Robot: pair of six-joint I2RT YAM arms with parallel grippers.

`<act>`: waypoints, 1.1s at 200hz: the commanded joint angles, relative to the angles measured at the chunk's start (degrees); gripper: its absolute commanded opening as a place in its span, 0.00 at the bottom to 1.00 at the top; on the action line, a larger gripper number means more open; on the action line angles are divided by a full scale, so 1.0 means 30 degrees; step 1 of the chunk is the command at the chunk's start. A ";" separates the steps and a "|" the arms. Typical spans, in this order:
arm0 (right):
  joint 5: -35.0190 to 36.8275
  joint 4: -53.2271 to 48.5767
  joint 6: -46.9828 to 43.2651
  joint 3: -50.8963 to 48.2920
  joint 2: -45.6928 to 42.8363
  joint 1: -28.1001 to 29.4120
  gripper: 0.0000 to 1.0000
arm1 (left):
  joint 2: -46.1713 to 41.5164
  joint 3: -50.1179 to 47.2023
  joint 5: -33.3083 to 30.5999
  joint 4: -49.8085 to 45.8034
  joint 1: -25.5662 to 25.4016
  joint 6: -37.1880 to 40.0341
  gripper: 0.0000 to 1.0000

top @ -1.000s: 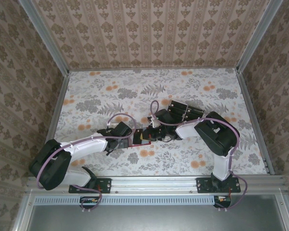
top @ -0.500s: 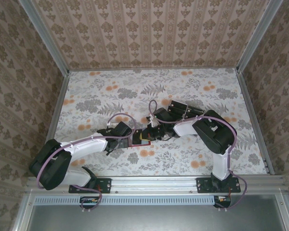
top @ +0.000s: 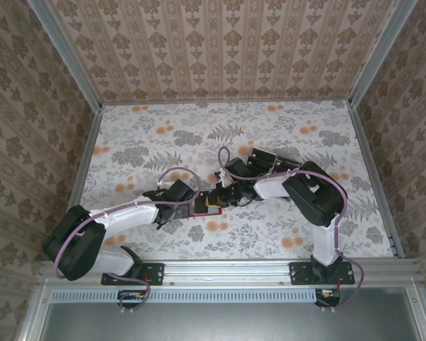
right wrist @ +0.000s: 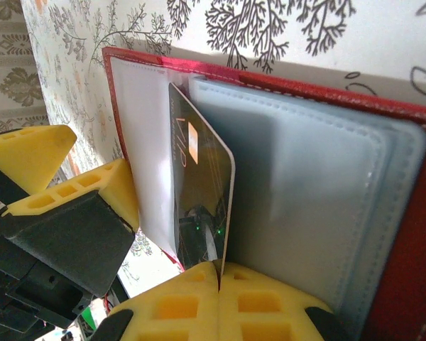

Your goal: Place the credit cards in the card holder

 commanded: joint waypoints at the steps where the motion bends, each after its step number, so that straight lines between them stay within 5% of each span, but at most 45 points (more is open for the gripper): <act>1: 0.0227 -0.1483 -0.0207 0.0385 0.0711 0.0050 0.00 | 0.0452 -0.0356 -0.0052 -0.0089 0.0117 0.0028 1.00; 164: 0.0442 -0.3896 -0.0951 0.2427 0.1379 0.0692 0.00 | 0.0042 -0.0387 0.0050 -0.0042 0.0102 0.0030 1.00; 220: 0.1893 -0.6461 -0.2125 0.2844 -0.0768 0.0635 0.39 | -0.2320 -0.0509 0.0787 -0.0500 0.1748 0.0320 1.00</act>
